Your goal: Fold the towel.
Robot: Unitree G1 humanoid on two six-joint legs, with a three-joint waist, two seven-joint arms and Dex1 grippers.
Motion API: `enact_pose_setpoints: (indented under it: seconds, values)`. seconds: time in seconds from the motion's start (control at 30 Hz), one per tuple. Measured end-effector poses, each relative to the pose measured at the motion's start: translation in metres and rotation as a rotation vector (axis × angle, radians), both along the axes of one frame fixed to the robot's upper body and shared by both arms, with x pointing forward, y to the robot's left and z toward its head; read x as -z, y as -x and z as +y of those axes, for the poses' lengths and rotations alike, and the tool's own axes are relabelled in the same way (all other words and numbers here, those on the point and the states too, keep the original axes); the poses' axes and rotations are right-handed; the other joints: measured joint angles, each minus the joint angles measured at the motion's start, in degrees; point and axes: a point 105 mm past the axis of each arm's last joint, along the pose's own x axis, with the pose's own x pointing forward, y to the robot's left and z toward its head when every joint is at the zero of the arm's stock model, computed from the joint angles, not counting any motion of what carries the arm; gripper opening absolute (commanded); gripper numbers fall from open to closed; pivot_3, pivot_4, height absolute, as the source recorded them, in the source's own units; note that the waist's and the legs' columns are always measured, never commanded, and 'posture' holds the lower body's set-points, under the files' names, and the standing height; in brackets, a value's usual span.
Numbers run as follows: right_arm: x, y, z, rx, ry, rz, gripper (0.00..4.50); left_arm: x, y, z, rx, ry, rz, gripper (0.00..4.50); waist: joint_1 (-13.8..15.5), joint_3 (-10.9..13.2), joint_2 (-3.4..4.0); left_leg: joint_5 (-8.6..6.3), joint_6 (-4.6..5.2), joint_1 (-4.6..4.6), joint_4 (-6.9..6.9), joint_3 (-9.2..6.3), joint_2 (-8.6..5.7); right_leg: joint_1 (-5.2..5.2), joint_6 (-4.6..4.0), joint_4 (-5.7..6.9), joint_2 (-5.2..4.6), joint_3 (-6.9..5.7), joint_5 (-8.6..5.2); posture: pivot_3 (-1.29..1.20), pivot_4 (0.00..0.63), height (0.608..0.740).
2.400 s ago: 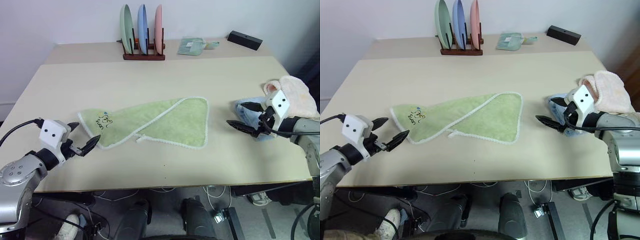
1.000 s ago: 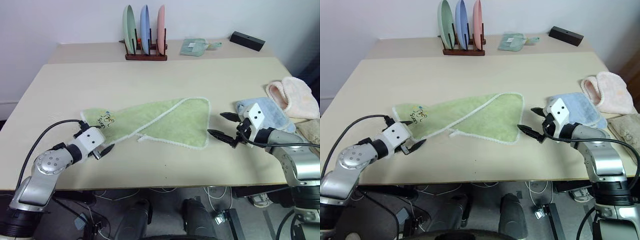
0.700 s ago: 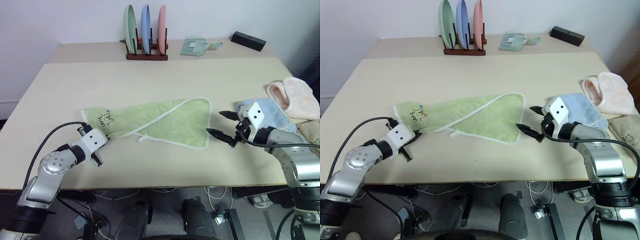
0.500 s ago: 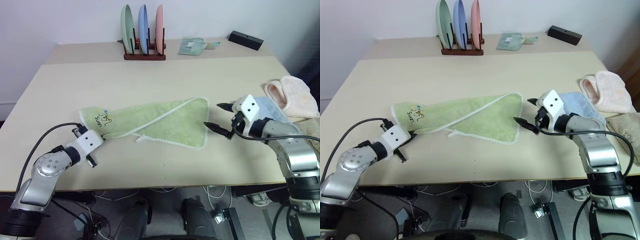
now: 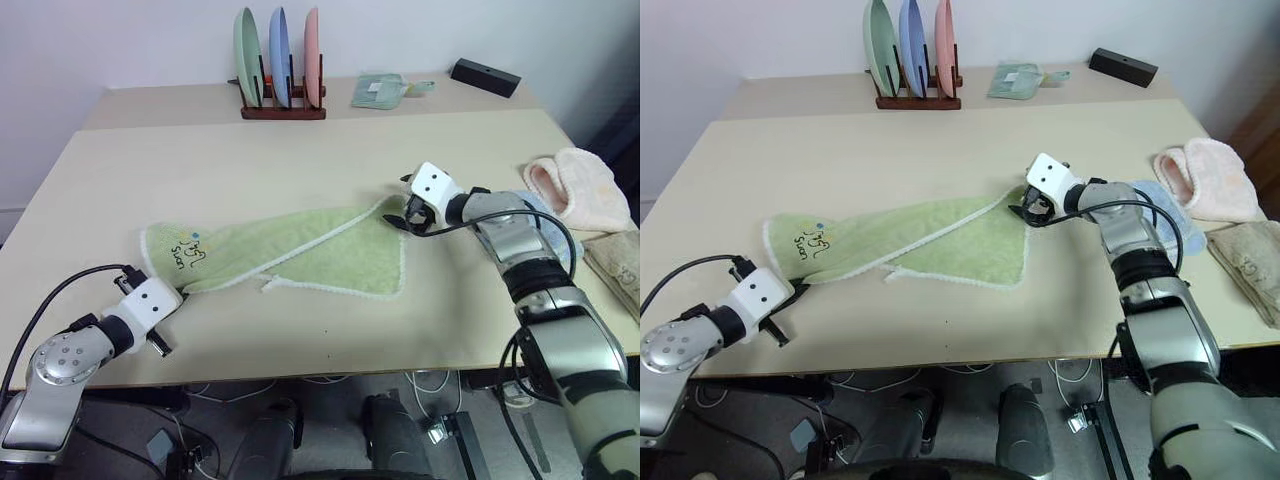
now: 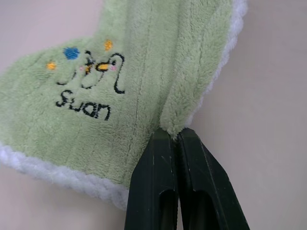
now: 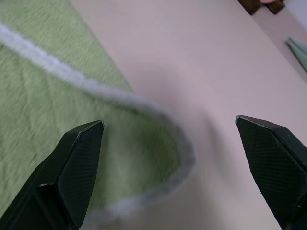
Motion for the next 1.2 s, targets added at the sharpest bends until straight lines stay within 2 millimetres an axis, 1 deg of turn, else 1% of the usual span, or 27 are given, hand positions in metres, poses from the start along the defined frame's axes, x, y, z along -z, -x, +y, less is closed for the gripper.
enact_pose_setpoints:
  seconds: [0.03, 0.13, 0.17, 0.23, 0.27, 0.33, 0.37, 0.4, 0.5, 0.63, 0.7, 0.77, 0.8, 0.83, 0.9, 0.93, 0.97, 1.0, 1.03, 1.1, 1.17, 1.2]
  values:
    - [0.0, -0.002, 0.001, 0.0, -0.001, 0.005, 4.5, 0.0, 0.0, 0.0, 0.0, -0.001, 0.0, 0.02, -0.01, 0.0, 0.0, 0.0, 0.0, 0.01, -0.02, 0.01, 0.0, -0.04, 0.0, 0.01, 0.01, 0.03, 0.0, 0.0, 0.15, 0.736]
    - [0.002, -0.005, 0.006, -0.01, 0.007, 0.014, 3.66, 0.0, 0.001, 0.001, -0.003, -0.002, 0.001, 0.0, -0.03, 0.0, 0.01, 0.02, -0.03, 0.01, -0.08, 0.03, 0.0, -0.1, -0.01, 0.02, 0.02, 0.09, 0.0, 0.0, 0.15, 0.736]
    - [0.003, -0.005, 0.006, -0.016, 0.017, 0.016, 3.26, 0.0, 0.002, 0.001, -0.004, -0.002, 0.002, 0.0, -0.02, 0.0, 0.01, 0.02, -0.03, 0.01, -0.1, 0.03, 0.0, -0.11, -0.01, 0.02, 0.03, 0.1, 0.0, 0.0, 0.15, 0.736]
    - [0.004, -0.005, 0.006, -0.028, 0.036, 0.015, 2.18, 0.001, 0.002, 0.001, -0.002, -0.003, 0.001, 0.0, -0.01, 0.0, 0.01, 0.03, -0.04, 0.01, -0.14, 0.04, 0.0, -0.14, -0.01, 0.03, 0.03, 0.12, 0.01, 0.0, 0.15, 0.736]
    - [0.004, -0.004, 0.007, -0.038, 0.05, 0.011, 1.9, 0.0, 0.003, 0.001, 0.001, -0.004, -0.003, 0.0, -0.03, 0.0, 0.01, 0.03, -0.05, 0.01, -0.15, 0.05, 0.0, -0.16, -0.01, 0.04, 0.04, 0.14, 0.01, 0.0, 0.15, 0.736]
    - [0.005, -0.004, 0.007, -0.044, 0.061, 0.007, 0.73, 0.001, 0.004, 0.002, 0.001, -0.005, -0.003, 0.0, -0.05, 0.0, 0.01, 0.03, -0.06, 0.02, -0.18, 0.08, 0.0, -0.18, -0.02, 0.04, 0.06, 0.19, 0.01, 0.0, 0.15, 0.736]
    - [0.006, -0.004, 0.007, -0.047, 0.066, 0.007, 0.22, 0.002, 0.004, 0.003, 0.0, -0.006, -0.003, 0.0, -0.11, 0.0, 0.01, 0.04, -0.06, 0.03, -0.2, 0.1, 0.03, -0.2, -0.03, 0.04, 0.11, 0.24, 0.02, 0.0, 0.15, 0.736]
    - [0.006, -0.004, 0.006, -0.05, 0.071, 0.005, 0.05, 0.003, 0.005, 0.004, 0.0, -0.006, -0.001, 0.0, -0.17, 0.0, 0.01, 0.03, -0.06, 0.03, -0.21, 0.14, 0.06, -0.23, -0.05, 0.04, 0.18, 0.32, 0.03, 0.0, 0.15, 0.736]
    - [0.006, -0.003, 0.007, -0.06, 0.087, -0.005, 0.05, 0.006, 0.008, 0.006, -0.003, -0.006, 0.008, 0.0, -0.39, 0.0, 0.01, 0.04, -0.06, 0.03, -0.24, 0.24, 0.2, -0.3, -0.1, 0.04, 0.38, 0.53, 0.06, 0.0, 0.15, 0.736]
    - [0.003, -0.003, 0.006, -0.065, 0.097, -0.036, 0.05, 0.005, 0.007, 0.01, -0.015, -0.006, -0.003, 0.0, -1.05, 0.0, 0.01, 0.04, -0.09, 0.05, -0.26, 0.28, 0.3, -0.35, -0.2, 0.03, 0.6, 0.61, 0.12, 0.0, 0.15, 0.736]
    - [-0.003, -0.005, 0.0, -0.047, 0.105, -0.07, 0.05, -0.002, 0.001, 0.01, -0.023, 0.015, -0.033, 0.0, -1.06, 0.0, 0.02, 0.08, -0.15, 0.05, -0.27, 0.28, 0.3, -0.36, -0.23, 0.04, 0.61, 0.62, 0.14, 0.0, 0.15, 0.736]
    - [-0.011, -0.006, -0.008, -0.026, 0.121, -0.112, 0.05, -0.015, -0.01, 0.008, -0.031, 0.048, -0.081, 0.0, -1.0, 0.0, 0.02, 0.1, -0.19, 0.05, -0.27, 0.27, 0.31, -0.36, -0.24, 0.05, 0.62, 0.62, 0.15, 0.0, 0.15, 0.736]
    - [-0.019, -0.009, -0.014, 0.001, 0.127, -0.145, 0.05, -0.028, -0.025, 0.008, -0.05, 0.077, -0.133, 0.0, -0.76, 0.05, 0.05, 0.16, -0.28, 0.04, -0.26, 0.25, 0.3, -0.39, -0.3, 0.08, 0.64, 0.61, 0.19, 0.0, 0.15, 0.736]
    - [-0.028, -0.011, -0.013, 0.008, 0.127, -0.175, 0.05, -0.04, -0.035, 0.01, -0.064, 0.084, -0.18, 0.0, -0.87, 0.06, 0.03, 0.18, -0.32, 0.02, -0.26, 0.26, 0.33, -0.43, -0.36, 0.05, 0.73, 0.61, 0.27, 0.0, 0.15, 0.736]
    - [-0.06, -0.018, -0.018, 0.05, 0.139, -0.278, 0.05, -0.072, -0.064, 0.01, -0.085, 0.122, -0.287, 0.0, -0.98, 0.11, 0.07, 0.21, -0.36, 0.04, -0.26, 0.28, 0.35, -0.45, -0.35, 0.09, 0.76, 0.64, 0.32, 0.0, 0.15, 0.736]
    - [-0.078, -0.021, -0.018, 0.067, 0.14, -0.334, 0.05, -0.093, -0.079, 0.012, -0.103, 0.145, -0.353, 0.0, -1.01, 0.16, 0.0, 0.27, -0.46, -0.04, -0.25, 0.23, 0.35, -0.55, -0.39, 0.14, 0.8, 0.61, 0.35, 0.0, 0.15, 0.736]
    - [-0.104, -0.023, -0.017, 0.088, 0.137, -0.408, 0.05, -0.12, -0.097, 0.014, -0.124, 0.182, -0.429, 0.0, -1.02, 0.2, -0.05, 0.3, -0.51, -0.1, -0.22, 0.21, 0.38, -0.6, -0.4, 0.16, 0.83, 0.59, 0.41, 0.0, 0.15, 0.736]
    - [-0.133, -0.024, -0.011, 0.095, 0.123, -0.492, 0.05, -0.15, -0.108, 0.015, -0.137, 0.208, -0.513, 0.0, -1.22, 0.19, -0.07, 0.3, -0.53, -0.18, -0.23, 0.22, 0.39, -0.67, -0.4, 0.11, 0.84, 0.6, 0.52, 0.0, 0.15, 0.736]
    - [-0.159, -0.023, -0.009, 0.104, 0.107, -0.567, 0.05, -0.175, -0.114, 0.013, -0.132, 0.223, -0.582, 0.0, -1.5, 0.15, -0.08, 0.34, -0.6, -0.07, -0.24, 0.37, 0.39, -0.65, -0.35, 0.09, 0.81, 0.71, 0.55, 0.0, 0.15, 0.736]
    - [-0.195, -0.017, -0.013, 0.135, 0.088, -0.673, 0.05, -0.211, -0.124, 0.014, -0.139, 0.246, -0.682, 0.0, -1.87, 0.12, -0.12, 0.35, -0.71, -0.04, -0.35, 0.5, 0.38, -0.64, -0.27, -0.03, 0.79, 0.76, 0.5, 0.0, 0.15, 0.736]
    - [-0.216, -0.012, -0.011, 0.127, 0.075, -0.731, 0.05, -0.236, -0.131, 0.025, -0.173, 0.239, -0.742, 0.0, -2.67, 0.12, -0.13, 0.34, -0.7, -0.1, -0.53, 0.53, 0.38, -0.71, -0.24, -0.02, 0.78, 0.77, 0.49, 0.0, 0.15, 0.736]
    - [-0.222, -0.01, -0.009, 0.113, 0.07, -0.741, 0.05, -0.246, -0.131, 0.028, -0.175, 0.229, -0.763, 0.0, -3.0, 0.12, -0.13, 0.33, -0.69, -0.09, -0.61, 0.61, 0.39, -0.77, -0.23, -0.03, 0.78, 0.8, 0.5, 0.0, 0.15, 0.736]
